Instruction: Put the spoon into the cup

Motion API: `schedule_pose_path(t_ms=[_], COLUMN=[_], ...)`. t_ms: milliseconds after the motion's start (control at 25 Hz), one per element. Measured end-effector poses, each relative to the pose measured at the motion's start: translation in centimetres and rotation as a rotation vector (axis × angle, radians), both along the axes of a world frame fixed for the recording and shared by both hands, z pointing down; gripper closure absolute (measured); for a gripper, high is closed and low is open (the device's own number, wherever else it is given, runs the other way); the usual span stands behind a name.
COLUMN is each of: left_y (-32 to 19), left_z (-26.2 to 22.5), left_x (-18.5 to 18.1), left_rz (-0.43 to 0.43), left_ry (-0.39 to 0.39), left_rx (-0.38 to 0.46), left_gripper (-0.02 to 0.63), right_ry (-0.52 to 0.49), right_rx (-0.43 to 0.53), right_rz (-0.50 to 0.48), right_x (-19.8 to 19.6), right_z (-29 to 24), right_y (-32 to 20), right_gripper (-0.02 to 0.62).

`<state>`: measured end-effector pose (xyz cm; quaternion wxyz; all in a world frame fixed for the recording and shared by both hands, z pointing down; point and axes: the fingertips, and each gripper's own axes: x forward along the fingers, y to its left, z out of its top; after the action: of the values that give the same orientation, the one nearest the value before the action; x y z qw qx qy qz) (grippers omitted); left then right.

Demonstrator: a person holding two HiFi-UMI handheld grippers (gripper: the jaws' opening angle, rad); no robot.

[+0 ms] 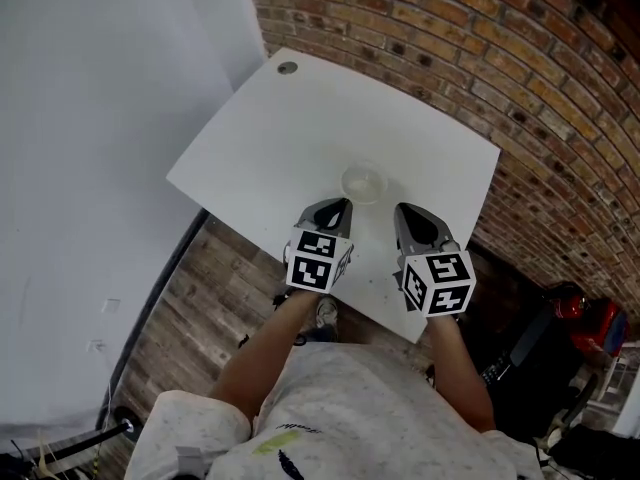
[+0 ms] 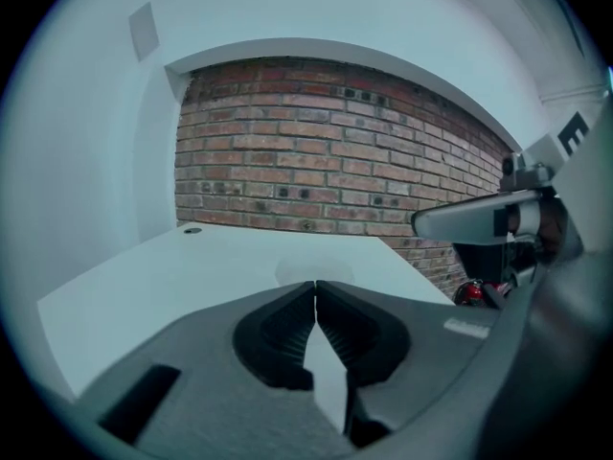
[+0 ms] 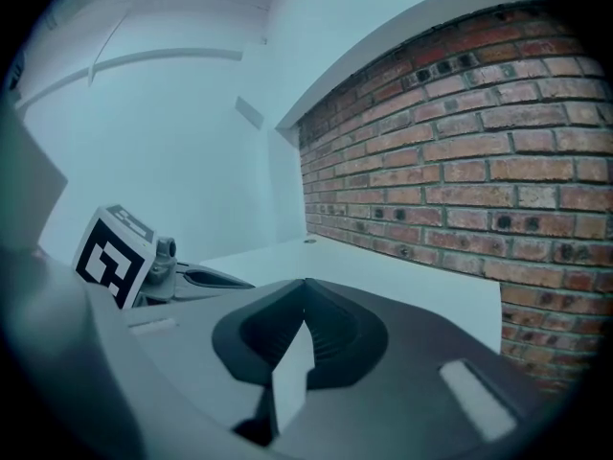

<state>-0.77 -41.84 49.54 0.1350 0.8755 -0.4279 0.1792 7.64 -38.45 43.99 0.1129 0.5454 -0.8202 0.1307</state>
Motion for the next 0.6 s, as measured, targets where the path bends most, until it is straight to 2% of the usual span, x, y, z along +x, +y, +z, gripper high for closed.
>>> schedule_pose_path(t_ms=[600], left_y=[-1.5], left_z=[1.4], left_x=[1.0], left_rz=[0.040], left_ry=[-0.056], left_rx=[-0.029], left_gripper=[0.600], right_ry=[-0.001], right_rx=[-0.010], right_rz=[0.019], right_x=[0.6], right_z=[0.5], right_y=[-1.5], right_gripper=[0.586])
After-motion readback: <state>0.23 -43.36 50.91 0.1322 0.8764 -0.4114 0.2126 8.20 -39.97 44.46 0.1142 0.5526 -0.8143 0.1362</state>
